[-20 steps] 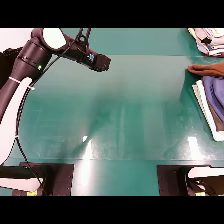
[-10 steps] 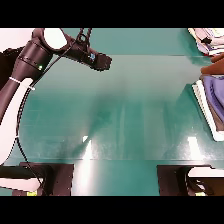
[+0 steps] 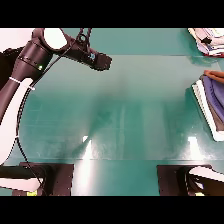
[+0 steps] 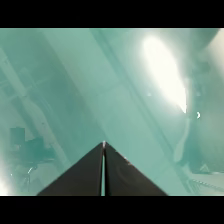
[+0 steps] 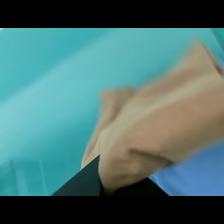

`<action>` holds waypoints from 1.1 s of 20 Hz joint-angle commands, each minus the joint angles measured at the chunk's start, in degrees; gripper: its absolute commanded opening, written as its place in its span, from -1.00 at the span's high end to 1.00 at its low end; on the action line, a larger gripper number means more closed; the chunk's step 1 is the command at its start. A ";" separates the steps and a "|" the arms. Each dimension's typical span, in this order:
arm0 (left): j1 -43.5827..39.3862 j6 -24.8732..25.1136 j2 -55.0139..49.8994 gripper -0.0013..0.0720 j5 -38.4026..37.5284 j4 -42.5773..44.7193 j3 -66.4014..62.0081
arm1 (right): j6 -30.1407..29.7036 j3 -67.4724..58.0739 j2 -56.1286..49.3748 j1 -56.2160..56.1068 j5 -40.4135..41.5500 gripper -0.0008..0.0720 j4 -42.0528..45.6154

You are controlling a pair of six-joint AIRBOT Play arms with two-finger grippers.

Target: Fold the shirts.

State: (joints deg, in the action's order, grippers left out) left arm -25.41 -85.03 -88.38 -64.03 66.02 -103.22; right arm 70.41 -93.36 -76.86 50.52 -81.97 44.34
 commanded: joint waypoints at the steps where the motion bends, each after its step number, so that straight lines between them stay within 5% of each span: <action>1: -0.02 0.04 -0.02 0.90 0.00 0.02 0.02 | 0.02 6.78 1.86 4.83 -7.56 0.94 10.69; 4: -0.02 0.04 -0.02 0.90 -0.31 0.02 0.02 | 0.59 9.75 1.97 6.34 -9.73 0.91 19.30; 6: -0.02 0.04 -0.02 0.90 -0.90 0.02 0.02 | 0.59 10.38 1.95 6.62 -9.99 0.41 20.50; 8: -0.02 0.04 -0.02 0.90 -0.98 0.02 0.02 | 0.50 10.23 1.95 6.60 -9.46 -0.40 20.13; 14: -0.02 1.20 -0.02 0.90 -1.20 0.00 0.02 | -1.11 10.08 4.07 6.60 -6.27 -0.42 12.15; 19: -0.02 1.49 -0.02 0.90 -1.38 0.00 0.02 | 1.31 10.08 9.90 6.73 -0.46 -0.41 28.76; 22: -0.02 1.46 -0.02 0.90 -1.33 0.00 0.02 | 1.42 10.08 10.71 4.87 1.07 -0.41 19.74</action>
State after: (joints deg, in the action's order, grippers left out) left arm -25.41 -83.70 -88.38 -65.41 66.02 -103.22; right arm 70.98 -83.31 -67.51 56.71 -83.22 67.72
